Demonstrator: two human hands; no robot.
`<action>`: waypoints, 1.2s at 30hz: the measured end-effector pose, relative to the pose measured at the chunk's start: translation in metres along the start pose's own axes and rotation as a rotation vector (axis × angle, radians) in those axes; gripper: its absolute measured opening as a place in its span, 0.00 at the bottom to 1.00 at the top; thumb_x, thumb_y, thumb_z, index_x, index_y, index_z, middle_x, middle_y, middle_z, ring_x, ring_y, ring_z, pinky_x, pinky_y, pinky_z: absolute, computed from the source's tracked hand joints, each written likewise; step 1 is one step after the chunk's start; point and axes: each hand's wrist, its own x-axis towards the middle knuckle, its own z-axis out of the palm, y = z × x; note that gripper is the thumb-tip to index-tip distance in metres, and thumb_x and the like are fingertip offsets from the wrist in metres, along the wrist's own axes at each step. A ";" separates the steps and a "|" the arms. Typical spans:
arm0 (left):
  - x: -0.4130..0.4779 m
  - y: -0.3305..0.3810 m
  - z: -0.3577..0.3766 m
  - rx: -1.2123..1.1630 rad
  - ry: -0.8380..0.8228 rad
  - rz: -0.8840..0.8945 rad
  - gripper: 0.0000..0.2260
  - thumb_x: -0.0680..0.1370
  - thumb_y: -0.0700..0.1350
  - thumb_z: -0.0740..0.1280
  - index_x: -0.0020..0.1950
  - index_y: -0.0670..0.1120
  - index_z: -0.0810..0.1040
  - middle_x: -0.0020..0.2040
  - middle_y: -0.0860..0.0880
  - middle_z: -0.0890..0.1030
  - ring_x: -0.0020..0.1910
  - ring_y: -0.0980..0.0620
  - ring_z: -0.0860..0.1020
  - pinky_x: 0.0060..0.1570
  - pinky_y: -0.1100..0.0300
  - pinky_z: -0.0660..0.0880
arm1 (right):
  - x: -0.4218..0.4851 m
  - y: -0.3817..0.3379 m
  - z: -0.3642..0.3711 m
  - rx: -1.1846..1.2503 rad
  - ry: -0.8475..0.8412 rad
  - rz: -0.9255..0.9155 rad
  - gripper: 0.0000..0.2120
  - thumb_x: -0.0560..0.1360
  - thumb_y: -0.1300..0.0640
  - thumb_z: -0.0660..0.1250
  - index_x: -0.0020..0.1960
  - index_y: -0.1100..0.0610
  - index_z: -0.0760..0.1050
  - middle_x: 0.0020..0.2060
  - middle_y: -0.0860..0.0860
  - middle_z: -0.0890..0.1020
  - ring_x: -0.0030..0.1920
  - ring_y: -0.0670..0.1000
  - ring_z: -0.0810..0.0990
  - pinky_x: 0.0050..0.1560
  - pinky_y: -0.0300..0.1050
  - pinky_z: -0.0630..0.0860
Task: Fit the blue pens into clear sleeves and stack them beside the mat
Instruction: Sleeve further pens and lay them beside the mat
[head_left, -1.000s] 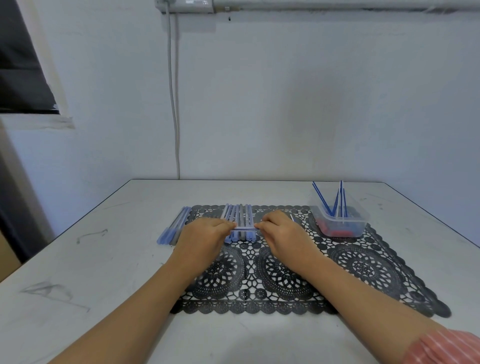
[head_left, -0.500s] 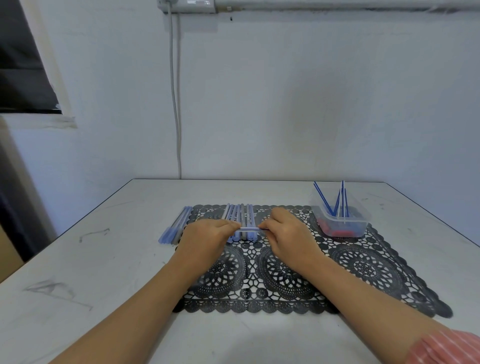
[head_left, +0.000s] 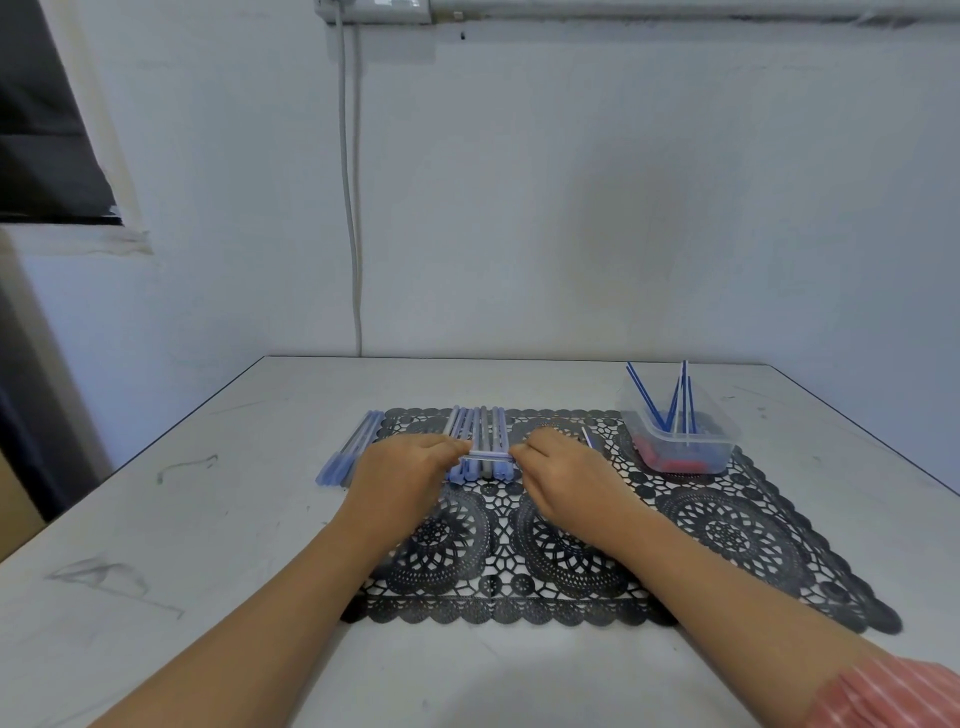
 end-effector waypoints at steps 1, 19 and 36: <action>0.000 0.000 0.000 -0.001 -0.001 -0.009 0.20 0.58 0.29 0.77 0.46 0.44 0.85 0.40 0.48 0.85 0.34 0.49 0.83 0.28 0.54 0.80 | 0.000 0.000 0.001 0.022 -0.022 0.000 0.13 0.72 0.59 0.58 0.47 0.62 0.79 0.35 0.53 0.79 0.34 0.51 0.77 0.33 0.42 0.78; 0.000 -0.003 0.000 -0.038 -0.007 -0.033 0.16 0.63 0.32 0.77 0.48 0.44 0.85 0.40 0.49 0.85 0.35 0.50 0.83 0.31 0.57 0.80 | -0.002 0.006 -0.014 0.234 -0.098 0.366 0.25 0.76 0.37 0.50 0.66 0.47 0.71 0.42 0.47 0.74 0.40 0.44 0.72 0.37 0.39 0.74; -0.001 -0.007 0.003 -0.052 0.000 -0.039 0.13 0.67 0.37 0.77 0.51 0.44 0.84 0.43 0.49 0.85 0.37 0.50 0.83 0.33 0.55 0.81 | -0.003 0.021 -0.005 0.336 -0.063 0.506 0.18 0.73 0.72 0.62 0.59 0.59 0.77 0.46 0.49 0.74 0.44 0.45 0.71 0.48 0.37 0.68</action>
